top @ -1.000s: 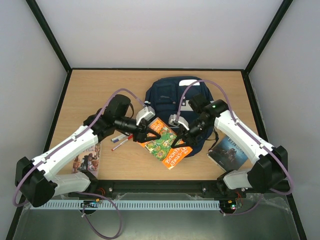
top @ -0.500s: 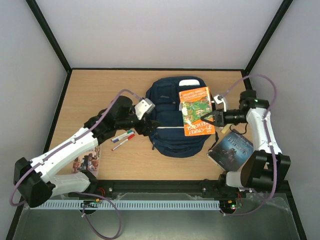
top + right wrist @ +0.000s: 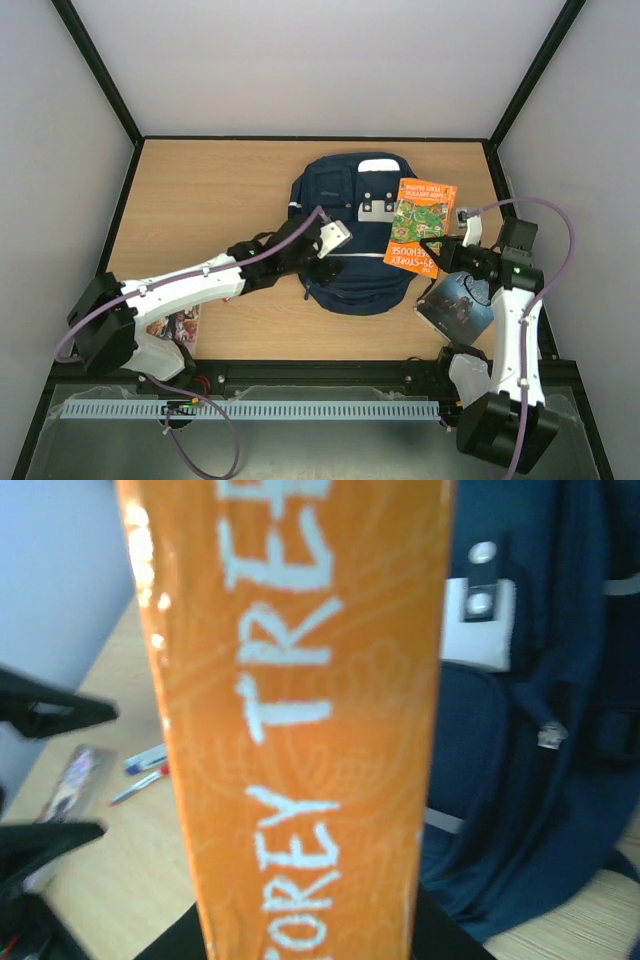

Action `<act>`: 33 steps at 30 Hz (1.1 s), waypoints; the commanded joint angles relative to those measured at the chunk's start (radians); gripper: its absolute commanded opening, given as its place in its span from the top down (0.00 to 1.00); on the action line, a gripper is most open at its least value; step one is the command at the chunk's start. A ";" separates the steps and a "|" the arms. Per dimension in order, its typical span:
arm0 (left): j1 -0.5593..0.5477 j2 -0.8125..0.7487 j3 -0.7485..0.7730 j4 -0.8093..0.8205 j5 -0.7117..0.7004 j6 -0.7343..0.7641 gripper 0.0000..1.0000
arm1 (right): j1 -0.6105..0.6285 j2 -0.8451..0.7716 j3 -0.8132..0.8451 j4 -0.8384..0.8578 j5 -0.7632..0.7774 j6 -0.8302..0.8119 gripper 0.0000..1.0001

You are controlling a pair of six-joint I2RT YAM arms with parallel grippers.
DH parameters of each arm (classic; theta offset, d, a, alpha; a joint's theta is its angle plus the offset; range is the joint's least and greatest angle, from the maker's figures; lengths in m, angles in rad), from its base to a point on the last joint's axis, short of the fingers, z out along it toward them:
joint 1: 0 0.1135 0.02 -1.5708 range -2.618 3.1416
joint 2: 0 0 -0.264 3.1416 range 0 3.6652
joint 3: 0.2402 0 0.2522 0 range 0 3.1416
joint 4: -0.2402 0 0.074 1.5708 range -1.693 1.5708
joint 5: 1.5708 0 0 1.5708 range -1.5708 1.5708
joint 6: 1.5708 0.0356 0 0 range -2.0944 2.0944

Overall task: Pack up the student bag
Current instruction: Pick up the book from the center of the board, then place the book in the student bag.

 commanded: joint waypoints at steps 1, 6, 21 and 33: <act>-0.075 0.057 0.037 0.058 0.019 0.092 0.19 | -0.009 -0.102 -0.077 0.212 0.175 0.129 0.99; -0.151 0.144 0.083 0.024 -0.013 0.165 0.31 | -0.009 -0.117 -0.088 0.244 0.231 0.142 0.99; -0.190 0.437 0.309 -0.119 -0.083 0.226 0.43 | -0.009 -0.168 -0.127 0.267 0.246 0.166 0.99; -0.182 0.541 0.373 -0.089 -0.176 0.233 0.45 | -0.009 -0.194 -0.138 0.272 0.249 0.170 0.99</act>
